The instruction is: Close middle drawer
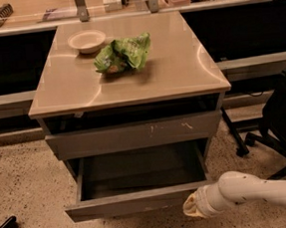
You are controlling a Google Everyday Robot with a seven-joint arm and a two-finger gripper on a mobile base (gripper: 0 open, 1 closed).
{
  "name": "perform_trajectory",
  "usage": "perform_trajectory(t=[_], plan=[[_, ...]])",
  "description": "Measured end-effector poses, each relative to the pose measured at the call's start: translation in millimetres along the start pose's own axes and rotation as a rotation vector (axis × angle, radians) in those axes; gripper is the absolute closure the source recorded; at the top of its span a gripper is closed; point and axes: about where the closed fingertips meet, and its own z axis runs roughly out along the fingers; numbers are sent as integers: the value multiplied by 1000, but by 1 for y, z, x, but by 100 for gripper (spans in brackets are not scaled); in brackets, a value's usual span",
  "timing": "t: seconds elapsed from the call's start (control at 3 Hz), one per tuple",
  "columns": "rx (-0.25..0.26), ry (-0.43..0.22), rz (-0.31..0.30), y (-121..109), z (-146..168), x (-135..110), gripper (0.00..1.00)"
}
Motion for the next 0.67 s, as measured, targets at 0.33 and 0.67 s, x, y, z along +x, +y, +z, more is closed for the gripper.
perform_trajectory(t=[0.33, 0.67], plan=[[63, -24, -54, -14, 12, 8, 100], [146, -49, -84, -30, 15, 13, 100]])
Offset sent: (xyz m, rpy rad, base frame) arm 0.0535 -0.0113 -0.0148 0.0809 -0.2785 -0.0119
